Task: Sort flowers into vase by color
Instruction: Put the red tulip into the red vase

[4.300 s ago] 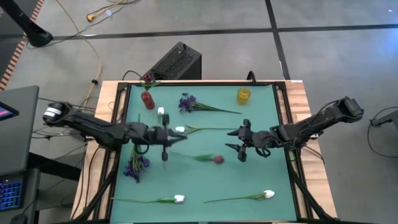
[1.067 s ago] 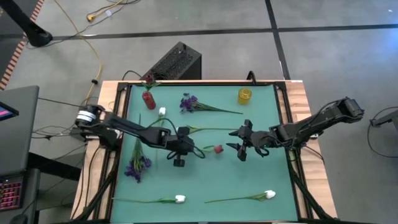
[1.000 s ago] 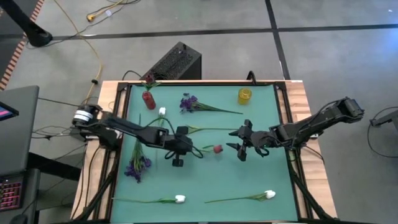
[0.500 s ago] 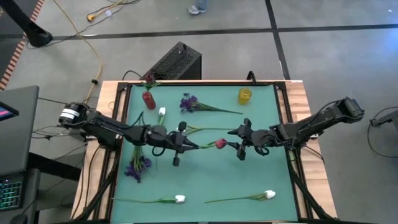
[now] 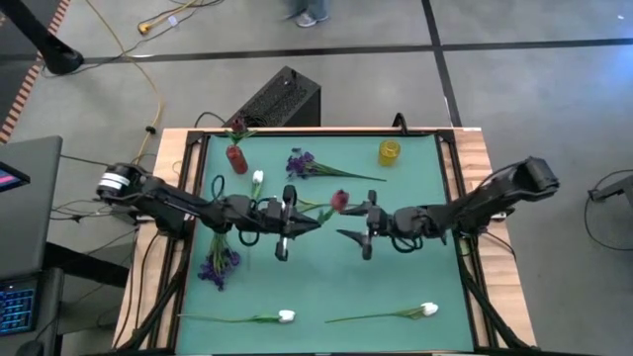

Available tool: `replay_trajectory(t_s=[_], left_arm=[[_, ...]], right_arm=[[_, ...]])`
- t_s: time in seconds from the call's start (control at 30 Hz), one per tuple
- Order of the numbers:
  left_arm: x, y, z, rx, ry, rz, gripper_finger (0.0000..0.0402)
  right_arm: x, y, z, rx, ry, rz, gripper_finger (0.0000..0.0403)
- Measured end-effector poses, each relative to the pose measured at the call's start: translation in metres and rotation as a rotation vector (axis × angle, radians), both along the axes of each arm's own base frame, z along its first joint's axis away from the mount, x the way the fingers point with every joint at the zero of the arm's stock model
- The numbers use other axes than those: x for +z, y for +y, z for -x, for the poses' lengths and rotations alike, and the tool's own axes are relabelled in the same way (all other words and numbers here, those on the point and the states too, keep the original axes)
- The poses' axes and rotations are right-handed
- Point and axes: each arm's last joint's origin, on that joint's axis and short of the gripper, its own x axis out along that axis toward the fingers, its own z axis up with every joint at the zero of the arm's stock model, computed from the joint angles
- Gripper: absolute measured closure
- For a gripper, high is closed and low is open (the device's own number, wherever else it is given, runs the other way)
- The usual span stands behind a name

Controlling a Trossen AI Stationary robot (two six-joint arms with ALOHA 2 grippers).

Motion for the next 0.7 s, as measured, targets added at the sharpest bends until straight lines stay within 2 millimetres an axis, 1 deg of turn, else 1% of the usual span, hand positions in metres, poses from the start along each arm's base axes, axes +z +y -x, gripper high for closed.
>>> replay_trajectory(t_s=[0.13, 0.23, 0.37, 0.43, 0.7], left_arm=[[-0.006, -0.002, -0.005, 0.023, -0.042, 0.027, 0.0401], [-0.012, -0.003, -0.01, 0.028, -0.095, 0.05, 0.0401], [-0.019, 0.0, -0.013, 0.068, -0.094, 0.052, 0.0401], [-0.019, 0.002, -0.014, 0.077, -0.092, 0.052, 0.0401], [-0.018, 0.005, -0.014, 0.129, -0.102, 0.051, 0.0401]], right_arm=[[-0.002, 0.001, -0.018, 0.061, -0.144, 0.047, 0.0143], [-0.006, 0.0, -0.034, 0.122, -0.163, 0.052, 0.0143], [-0.01, 0.0, -0.05, 0.167, -0.143, 0.033, 0.0143], [-0.011, 0.001, -0.054, 0.165, -0.142, 0.034, 0.0143], [0.0, -0.003, -0.061, 0.149, -0.18, 0.036, 0.0143]])
